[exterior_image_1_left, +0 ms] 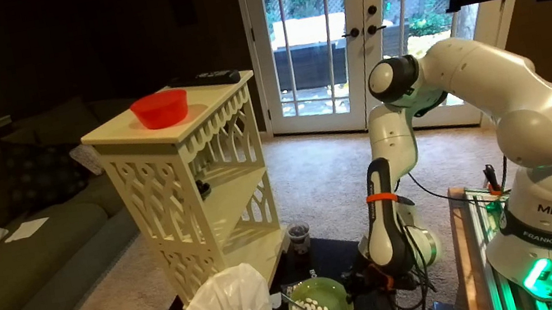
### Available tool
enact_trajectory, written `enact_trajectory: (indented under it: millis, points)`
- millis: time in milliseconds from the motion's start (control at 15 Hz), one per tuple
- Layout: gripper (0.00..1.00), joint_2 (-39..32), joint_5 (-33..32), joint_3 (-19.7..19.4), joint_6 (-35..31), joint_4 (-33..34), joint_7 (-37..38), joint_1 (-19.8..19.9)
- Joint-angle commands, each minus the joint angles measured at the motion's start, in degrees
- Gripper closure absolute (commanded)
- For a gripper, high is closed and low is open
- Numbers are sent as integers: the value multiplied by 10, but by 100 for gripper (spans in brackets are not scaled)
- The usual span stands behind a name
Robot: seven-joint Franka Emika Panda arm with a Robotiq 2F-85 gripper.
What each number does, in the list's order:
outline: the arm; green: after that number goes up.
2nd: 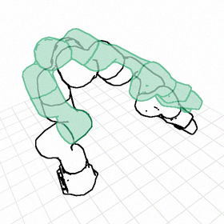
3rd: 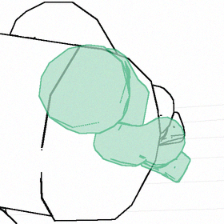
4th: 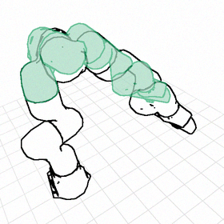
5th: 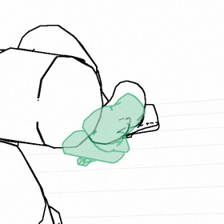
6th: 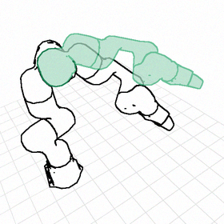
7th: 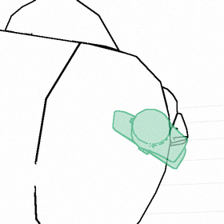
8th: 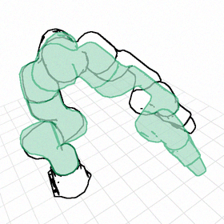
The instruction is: Put the yellow plate on the top shelf of the shelf.
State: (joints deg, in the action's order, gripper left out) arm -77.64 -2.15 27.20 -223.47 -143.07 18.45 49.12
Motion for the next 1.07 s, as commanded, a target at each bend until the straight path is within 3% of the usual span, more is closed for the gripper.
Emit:
enact_trajectory:
  millis: [0, 467, 600, 667, 1000]
  points:
    - [99, 94, 40, 27, -22, -78, 71, -39]
    - [99, 254, 98, 56, 22, -167, 180, -58]
    - [99, 300, 135, 49, 52, -178, 199, -98]
    - [96, 236, 69, 27, 16, -146, 193, -78]
    - [96, 288, 91, 22, 48, -158, 224, -119]
